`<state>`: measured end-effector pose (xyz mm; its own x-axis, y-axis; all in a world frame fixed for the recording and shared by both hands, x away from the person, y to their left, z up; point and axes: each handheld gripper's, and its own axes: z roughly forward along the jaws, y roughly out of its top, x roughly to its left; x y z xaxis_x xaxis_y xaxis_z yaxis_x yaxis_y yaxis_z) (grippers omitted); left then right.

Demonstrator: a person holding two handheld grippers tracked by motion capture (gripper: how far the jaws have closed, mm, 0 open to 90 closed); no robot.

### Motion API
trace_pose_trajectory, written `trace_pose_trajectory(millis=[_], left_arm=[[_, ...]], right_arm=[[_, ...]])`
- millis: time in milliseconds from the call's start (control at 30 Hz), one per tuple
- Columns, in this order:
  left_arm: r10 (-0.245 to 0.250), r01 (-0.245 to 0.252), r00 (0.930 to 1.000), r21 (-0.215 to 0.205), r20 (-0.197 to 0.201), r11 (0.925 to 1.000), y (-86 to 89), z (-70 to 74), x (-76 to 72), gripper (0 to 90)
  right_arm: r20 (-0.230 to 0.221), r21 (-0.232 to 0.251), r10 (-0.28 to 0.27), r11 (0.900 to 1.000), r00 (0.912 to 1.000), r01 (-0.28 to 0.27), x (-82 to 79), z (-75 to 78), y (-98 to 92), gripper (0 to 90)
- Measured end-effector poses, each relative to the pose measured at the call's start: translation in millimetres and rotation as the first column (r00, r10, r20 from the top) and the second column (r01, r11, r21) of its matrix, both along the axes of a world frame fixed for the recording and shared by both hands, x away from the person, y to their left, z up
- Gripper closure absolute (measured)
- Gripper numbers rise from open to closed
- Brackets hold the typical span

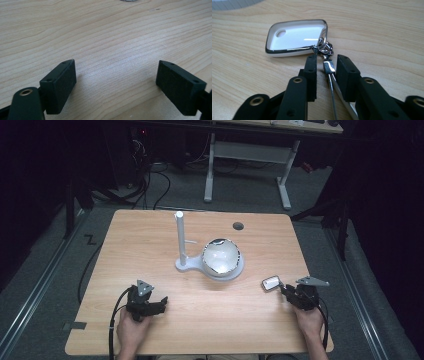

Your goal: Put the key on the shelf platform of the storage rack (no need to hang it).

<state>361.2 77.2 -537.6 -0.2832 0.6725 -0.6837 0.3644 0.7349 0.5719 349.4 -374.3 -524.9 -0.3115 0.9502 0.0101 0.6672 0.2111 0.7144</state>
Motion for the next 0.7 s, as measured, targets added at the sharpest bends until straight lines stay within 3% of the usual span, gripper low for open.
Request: trace_pose_trajectory(millis=[133, 467, 700], left_arm=[[-0.001, 0.001, 1.0, 0.001, 0.0, 1.0, 0.1, 0.0, 0.0, 16.9], [-0.002, 0.002, 1.0, 0.0, 0.0, 1.0, 0.0, 0.0, -0.1, 16.8], [-0.002, 0.002, 1.0, -0.001, 0.0, 1.0, 0.0, 0.0, -0.1, 16.9]], right_arm=[[-0.006, -0.001, 0.016, 1.0, 0.9999, -0.016, 0.3, -0.1, 0.6, 81.5], [0.003, -0.001, 0.038, 0.999, 0.9993, -0.038, -1.9, 1.7, 3.7, 82.1], [0.036, 0.054, 0.028, 0.998, 0.9989, -0.03, -6.6, 9.2, 1.3, 82.1]])
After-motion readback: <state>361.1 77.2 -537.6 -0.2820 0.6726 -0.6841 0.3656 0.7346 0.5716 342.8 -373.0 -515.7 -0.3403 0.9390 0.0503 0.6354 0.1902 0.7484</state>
